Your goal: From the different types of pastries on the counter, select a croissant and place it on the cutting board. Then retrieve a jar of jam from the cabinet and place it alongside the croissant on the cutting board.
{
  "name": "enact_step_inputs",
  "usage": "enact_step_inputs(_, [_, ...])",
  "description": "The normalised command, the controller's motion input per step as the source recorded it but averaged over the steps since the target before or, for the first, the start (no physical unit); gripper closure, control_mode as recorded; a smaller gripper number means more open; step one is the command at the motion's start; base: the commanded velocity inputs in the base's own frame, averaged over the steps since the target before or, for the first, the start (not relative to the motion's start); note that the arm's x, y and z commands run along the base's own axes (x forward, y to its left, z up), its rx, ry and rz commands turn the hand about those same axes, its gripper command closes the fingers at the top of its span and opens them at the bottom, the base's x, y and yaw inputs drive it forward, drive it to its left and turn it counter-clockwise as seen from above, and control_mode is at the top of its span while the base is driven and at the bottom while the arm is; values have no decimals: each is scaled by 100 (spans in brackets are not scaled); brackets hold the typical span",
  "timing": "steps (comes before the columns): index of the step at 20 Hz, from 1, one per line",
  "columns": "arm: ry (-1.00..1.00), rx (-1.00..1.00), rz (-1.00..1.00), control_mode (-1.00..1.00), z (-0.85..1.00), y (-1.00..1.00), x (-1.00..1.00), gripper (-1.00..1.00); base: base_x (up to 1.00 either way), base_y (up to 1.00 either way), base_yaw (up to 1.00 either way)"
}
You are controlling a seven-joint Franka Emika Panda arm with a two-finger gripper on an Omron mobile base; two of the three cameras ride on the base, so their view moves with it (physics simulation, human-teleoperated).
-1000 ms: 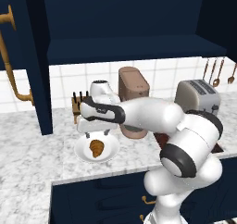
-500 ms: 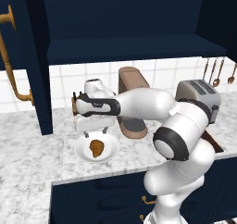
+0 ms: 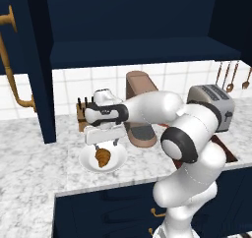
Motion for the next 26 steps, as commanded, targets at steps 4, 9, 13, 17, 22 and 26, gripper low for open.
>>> enact_step_inputs(4, [9,0,0,-100,-9,-2,0,-100,0,0,0])
enact_step_inputs(9, [10,9,0,-100,0,20,2,-100,0,0,0])
enact_step_inputs(13, [5,3,0,-100,-15,14,0,-100,0,0,0])
enact_step_inputs(17, [0,0,0,-100,-26,3,0,-100,0,0,0])
enact_step_inputs(22, [2,3,0,-100,-11,4,4,-100,0,0,0])
enact_step_inputs(26, [2,1,1,-100,-13,0,0,-100,0,0,0])
